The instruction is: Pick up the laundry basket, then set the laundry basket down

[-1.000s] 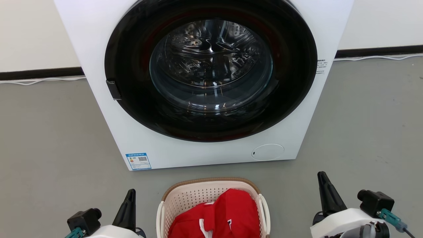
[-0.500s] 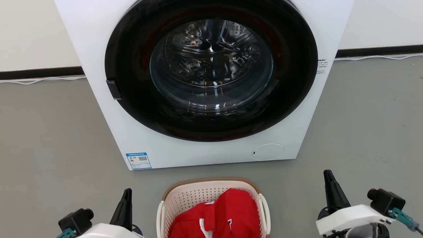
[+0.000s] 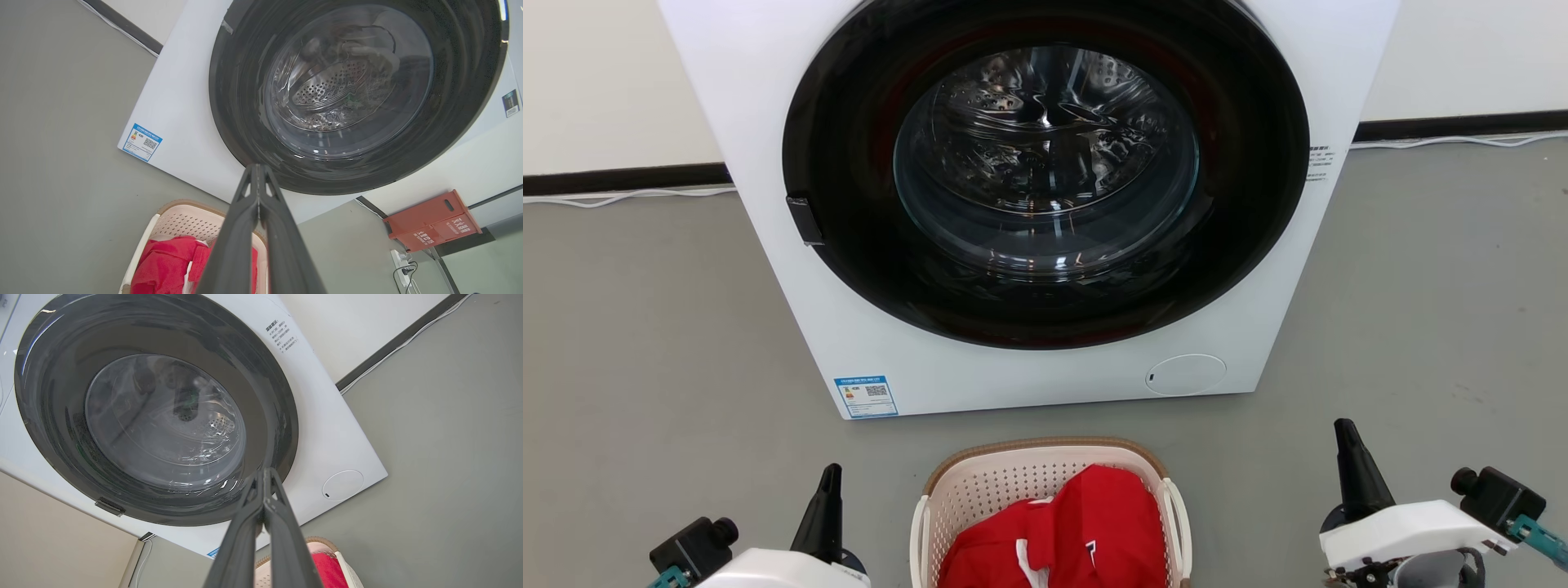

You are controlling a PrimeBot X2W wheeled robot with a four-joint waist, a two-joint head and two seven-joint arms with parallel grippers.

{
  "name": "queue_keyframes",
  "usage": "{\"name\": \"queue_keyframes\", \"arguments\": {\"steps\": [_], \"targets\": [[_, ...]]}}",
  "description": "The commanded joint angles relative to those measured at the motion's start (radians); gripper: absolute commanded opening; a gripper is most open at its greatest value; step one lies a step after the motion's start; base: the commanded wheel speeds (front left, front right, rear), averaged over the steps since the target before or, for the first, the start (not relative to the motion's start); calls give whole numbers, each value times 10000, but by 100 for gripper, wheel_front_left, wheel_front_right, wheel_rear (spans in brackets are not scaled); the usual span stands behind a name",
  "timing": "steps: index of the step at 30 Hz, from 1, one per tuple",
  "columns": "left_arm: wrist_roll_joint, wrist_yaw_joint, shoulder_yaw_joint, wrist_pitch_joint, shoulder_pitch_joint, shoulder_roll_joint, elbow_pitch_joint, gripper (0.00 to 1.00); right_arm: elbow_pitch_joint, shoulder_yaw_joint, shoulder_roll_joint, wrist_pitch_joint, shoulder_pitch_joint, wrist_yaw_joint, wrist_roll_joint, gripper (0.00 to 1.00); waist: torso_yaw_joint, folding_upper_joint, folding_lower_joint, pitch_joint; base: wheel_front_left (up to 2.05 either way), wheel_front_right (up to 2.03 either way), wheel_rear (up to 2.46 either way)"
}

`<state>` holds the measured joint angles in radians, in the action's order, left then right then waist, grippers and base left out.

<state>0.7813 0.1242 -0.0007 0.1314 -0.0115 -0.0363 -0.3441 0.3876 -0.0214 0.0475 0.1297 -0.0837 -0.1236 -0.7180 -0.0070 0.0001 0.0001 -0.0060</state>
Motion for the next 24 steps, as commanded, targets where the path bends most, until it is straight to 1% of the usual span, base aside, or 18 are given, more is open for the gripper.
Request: {"name": "queue_keyframes", "arguments": {"steps": [1,24], "targets": [[312,23,185,-94,-529,-82,320,0,-365,28,24,-123,-320,-26,-315,0,2,-1,-1,2,0,0,0],[2497,35,452,-743,-650,-98,503,0,-657,-234,25,-757,-299,-38,-2675,0,21,-1,-1,26,0,0,0]]}}
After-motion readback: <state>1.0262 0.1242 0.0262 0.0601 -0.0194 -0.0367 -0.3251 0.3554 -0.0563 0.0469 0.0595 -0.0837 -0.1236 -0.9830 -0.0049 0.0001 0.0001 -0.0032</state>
